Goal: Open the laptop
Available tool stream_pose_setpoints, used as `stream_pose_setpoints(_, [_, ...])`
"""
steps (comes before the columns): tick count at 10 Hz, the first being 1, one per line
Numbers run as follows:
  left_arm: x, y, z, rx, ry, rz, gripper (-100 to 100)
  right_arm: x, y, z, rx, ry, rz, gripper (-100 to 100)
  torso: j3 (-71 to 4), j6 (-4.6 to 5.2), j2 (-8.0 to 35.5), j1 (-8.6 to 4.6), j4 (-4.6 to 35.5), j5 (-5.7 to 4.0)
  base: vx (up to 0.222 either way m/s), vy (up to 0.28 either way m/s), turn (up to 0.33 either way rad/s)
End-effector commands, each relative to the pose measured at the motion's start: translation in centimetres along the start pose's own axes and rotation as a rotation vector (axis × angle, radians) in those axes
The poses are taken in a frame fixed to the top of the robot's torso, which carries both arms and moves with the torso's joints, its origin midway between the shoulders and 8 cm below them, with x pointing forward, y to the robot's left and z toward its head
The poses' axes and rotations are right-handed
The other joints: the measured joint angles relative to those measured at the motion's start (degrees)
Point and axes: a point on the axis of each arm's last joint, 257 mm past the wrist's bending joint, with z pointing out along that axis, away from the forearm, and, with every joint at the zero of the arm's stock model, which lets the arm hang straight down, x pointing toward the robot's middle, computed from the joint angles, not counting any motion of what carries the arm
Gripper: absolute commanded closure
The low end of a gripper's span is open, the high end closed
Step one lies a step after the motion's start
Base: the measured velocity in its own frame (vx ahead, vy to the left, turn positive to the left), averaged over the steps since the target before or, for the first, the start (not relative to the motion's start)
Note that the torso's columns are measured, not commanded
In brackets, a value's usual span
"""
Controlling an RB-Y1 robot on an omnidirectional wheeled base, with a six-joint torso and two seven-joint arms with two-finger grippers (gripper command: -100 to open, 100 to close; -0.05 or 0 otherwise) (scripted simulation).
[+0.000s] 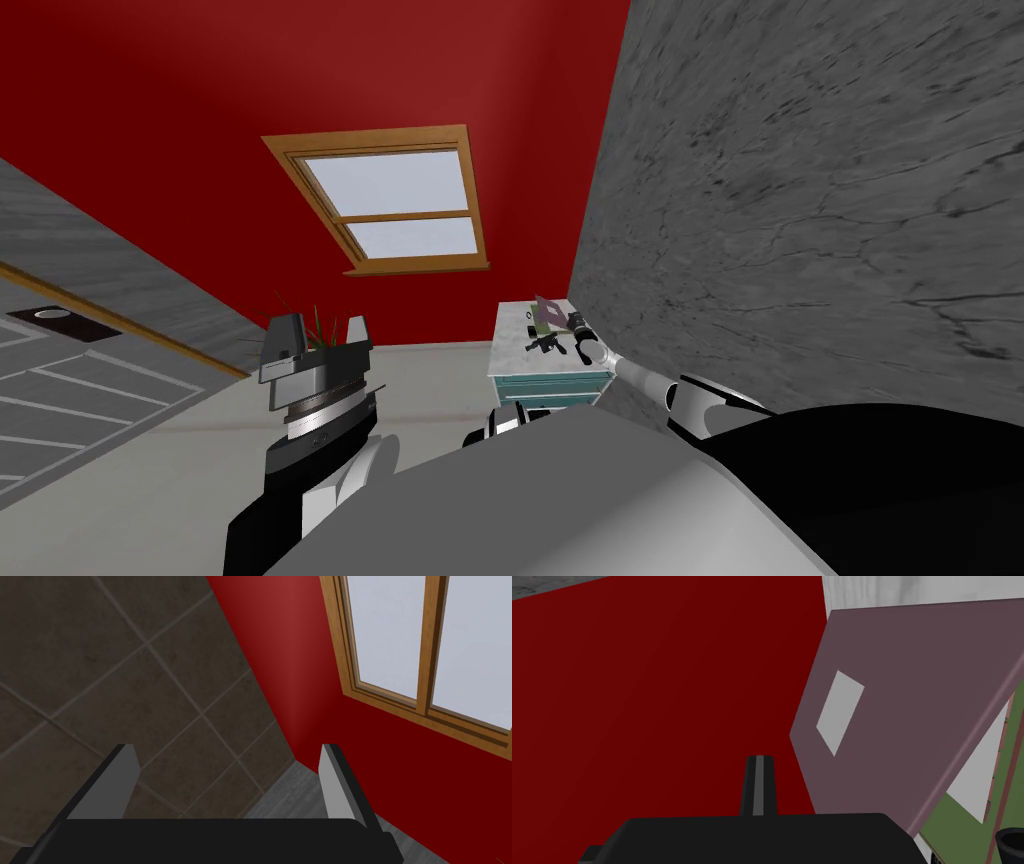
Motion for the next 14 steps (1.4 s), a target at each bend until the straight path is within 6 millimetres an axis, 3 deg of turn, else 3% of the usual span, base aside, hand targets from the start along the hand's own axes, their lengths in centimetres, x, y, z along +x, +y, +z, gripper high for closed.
stream_pose_setpoints(1, [0.0,0.0,0.0,0.000,0.000,0.000,0,1.9,-1.3,0.3,0.001,0.011,0.001,-100,0.29,0.04,0.45,0.03,0.15,0.01,-0.018,0.071,0.075])
stream_pose_setpoints(9, [0.0,0.0,0.0,0.000,0.000,0.000,0,8.6,-6.7,0.8,0.012,0.063,0.006,-100,0.07,0.06,0.06,0.04,0.04,0.01,-0.023,0.059,0.064])
stream_pose_setpoints(12, [0.0,0.0,0.0,0.000,0.000,0.000,0,9.2,-7.2,1.0,0.014,0.068,0.002,-100,0.11,0.08,0.13,-0.10,0.06,-0.03,-0.013,0.038,0.022])
stream_pose_setpoints(13, [0.0,0.0,0.0,0.000,0.000,0.000,0,9.3,-7.3,1.0,0.015,0.069,0.005,0,0.09,0.08,0.08,-0.14,0.04,-0.05,0.000,0.000,0.000])
stream_pose_setpoints(14, [0.0,0.0,0.0,0.000,0.000,0.000,0,9.3,-7.3,1.0,0.015,0.069,0.005,0,0.06,0.08,0.05,-0.14,0.03,-0.05,0.000,0.000,0.000])
